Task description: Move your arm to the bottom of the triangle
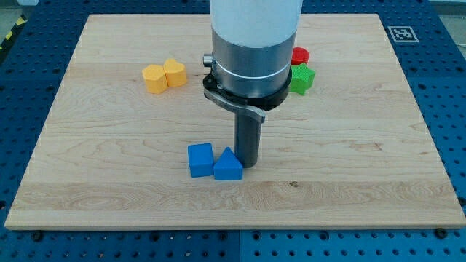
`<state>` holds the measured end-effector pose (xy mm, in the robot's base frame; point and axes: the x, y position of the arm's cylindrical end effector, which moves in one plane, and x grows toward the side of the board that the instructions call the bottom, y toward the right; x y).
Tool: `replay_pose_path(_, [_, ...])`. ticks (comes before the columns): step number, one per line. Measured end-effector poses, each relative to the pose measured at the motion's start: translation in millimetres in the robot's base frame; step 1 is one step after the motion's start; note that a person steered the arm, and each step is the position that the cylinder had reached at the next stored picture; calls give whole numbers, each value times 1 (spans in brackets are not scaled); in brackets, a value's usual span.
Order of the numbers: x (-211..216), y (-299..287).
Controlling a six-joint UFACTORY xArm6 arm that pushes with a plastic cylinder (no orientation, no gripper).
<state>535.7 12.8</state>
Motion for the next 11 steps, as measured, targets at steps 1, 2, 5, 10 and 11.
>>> replay_pose_path(1, [0,-6])
replay_pose_path(2, [-2,-1])
replay_pose_path(5, [61,75])
replay_pose_path(10, [70,26])
replay_pose_path(11, [53,4])
